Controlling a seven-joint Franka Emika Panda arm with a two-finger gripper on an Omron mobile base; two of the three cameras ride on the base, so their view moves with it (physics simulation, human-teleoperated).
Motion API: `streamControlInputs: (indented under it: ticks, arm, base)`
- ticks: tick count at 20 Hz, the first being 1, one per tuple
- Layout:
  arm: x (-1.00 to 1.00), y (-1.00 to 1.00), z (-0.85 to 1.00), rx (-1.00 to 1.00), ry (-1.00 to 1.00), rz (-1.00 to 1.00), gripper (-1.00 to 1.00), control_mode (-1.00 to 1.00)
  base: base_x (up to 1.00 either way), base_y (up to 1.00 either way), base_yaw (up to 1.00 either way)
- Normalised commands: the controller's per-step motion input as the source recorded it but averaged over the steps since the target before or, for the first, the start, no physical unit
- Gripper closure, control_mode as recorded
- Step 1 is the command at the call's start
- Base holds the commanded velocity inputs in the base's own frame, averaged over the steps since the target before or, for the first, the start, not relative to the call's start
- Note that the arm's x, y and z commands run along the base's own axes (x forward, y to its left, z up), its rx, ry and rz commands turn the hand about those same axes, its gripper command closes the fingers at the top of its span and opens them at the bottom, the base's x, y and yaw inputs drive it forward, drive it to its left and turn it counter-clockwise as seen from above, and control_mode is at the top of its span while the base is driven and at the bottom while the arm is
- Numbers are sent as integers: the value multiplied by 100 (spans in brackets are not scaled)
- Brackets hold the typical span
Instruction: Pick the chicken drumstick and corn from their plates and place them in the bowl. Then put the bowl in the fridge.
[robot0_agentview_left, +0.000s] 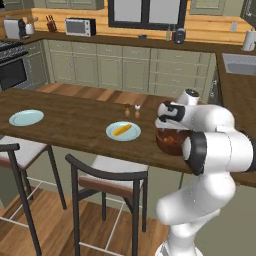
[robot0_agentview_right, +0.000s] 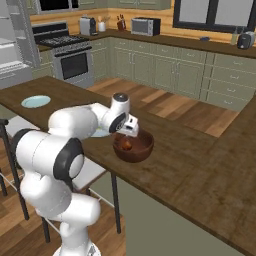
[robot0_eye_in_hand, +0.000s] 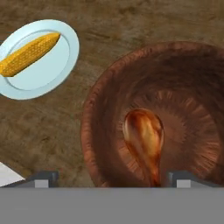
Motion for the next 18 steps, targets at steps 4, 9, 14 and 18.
streamControlInputs:
  ticks: [4,9,14,18]
  arm:
    - [5,96,56,0,0,-14,-100,-100]
    - [56,65,9,0,12,-20,-100,-100]
    - [23,11,0,2,5,-15,-100,-100]
    - [27,31,-20,10,7,-5,-100,-100]
  base:
    - [0,0,0]
    - [0,0,0]
    - [0,0,0]
    - [0,0,0]
